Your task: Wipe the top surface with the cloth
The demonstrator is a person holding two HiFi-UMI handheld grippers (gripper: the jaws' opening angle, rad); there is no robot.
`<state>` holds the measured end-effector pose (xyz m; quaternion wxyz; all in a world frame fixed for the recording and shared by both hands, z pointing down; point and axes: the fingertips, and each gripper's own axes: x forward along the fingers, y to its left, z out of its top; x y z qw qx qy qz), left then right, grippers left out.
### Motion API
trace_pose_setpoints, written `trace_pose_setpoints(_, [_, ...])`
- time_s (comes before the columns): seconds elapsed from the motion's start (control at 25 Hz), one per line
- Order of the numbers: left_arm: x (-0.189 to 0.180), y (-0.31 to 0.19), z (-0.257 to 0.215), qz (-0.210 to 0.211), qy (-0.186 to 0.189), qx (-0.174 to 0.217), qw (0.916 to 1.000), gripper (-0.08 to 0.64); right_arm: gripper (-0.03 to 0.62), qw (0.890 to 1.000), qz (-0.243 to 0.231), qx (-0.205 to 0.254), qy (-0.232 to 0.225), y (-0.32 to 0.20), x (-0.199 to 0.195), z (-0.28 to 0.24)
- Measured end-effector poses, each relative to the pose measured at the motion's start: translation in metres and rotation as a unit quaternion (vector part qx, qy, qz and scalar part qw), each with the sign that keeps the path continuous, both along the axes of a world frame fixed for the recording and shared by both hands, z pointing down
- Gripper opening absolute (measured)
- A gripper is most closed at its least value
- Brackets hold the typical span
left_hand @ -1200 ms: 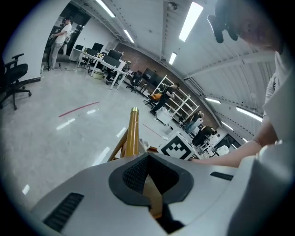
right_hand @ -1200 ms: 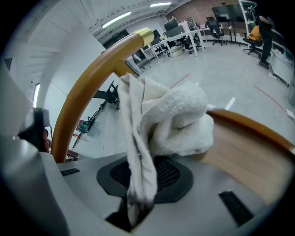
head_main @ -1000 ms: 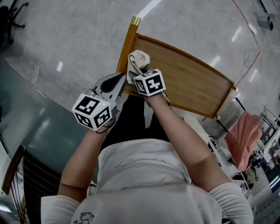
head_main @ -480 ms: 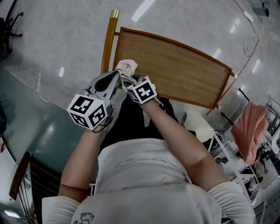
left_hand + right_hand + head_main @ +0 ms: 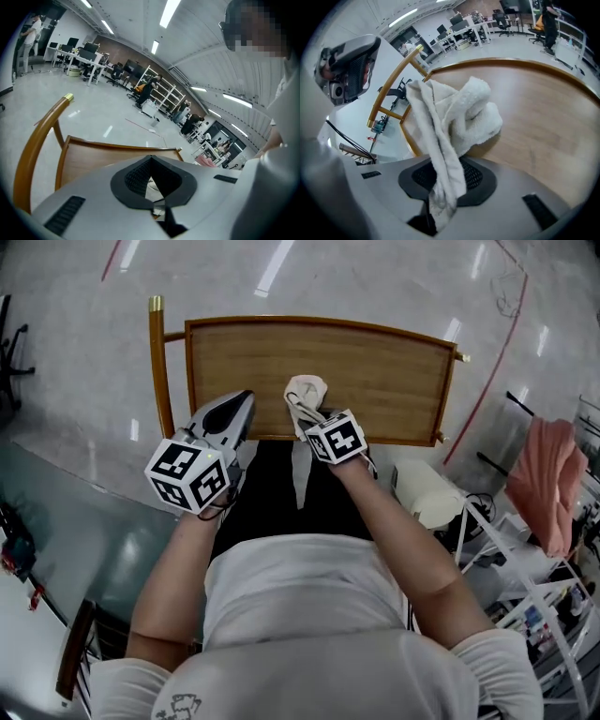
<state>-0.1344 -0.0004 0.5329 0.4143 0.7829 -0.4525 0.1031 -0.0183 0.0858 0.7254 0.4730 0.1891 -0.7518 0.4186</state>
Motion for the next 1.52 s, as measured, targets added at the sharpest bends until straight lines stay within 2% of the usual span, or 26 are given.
trace_pose_setpoints(0.32, [0.099, -0.023, -0.001, 0.066, 0.002, -0.005, 0.9978, 0.006, 0.094, 0.994, 0.109, 0.001, 0.021, -0.022, 0.144, -0.002])
trace_pose_setpoints(0.52, [0.147, -0.035, 0.002, 0.090, 0.001, -0.010, 0.9959, 0.006, 0.095, 0.984, 0.172, -0.007, 0.044, -0.030, 0.227, -0.005])
trace_pose_setpoints(0.68, [0.184, -0.043, 0.001, 0.102, 0.007, -0.009, 0.9947, 0.006, 0.095, 0.976, 0.205, -0.012, 0.072, -0.032, 0.277, -0.008])
trace_pose_setpoints(0.84, [0.212, -0.051, -0.001, 0.114, 0.010, -0.007, 0.9934, 0.006, 0.094, 0.971, 0.219, -0.022, 0.097, -0.034, 0.297, -0.009])
trace_pose_setpoints(1.04, [0.223, -0.057, -0.001, 0.114, 0.006, -0.005, 0.9935, 0.006, 0.094, 0.968, 0.231, -0.032, 0.089, -0.046, 0.301, -0.008])
trace_pose_setpoints(1.52, [0.189, -0.067, 0.010, 0.065, -0.003, -0.012, 0.9978, 0.006, 0.094, 0.974, 0.202, 0.018, 0.102, -0.149, 0.305, -0.016])
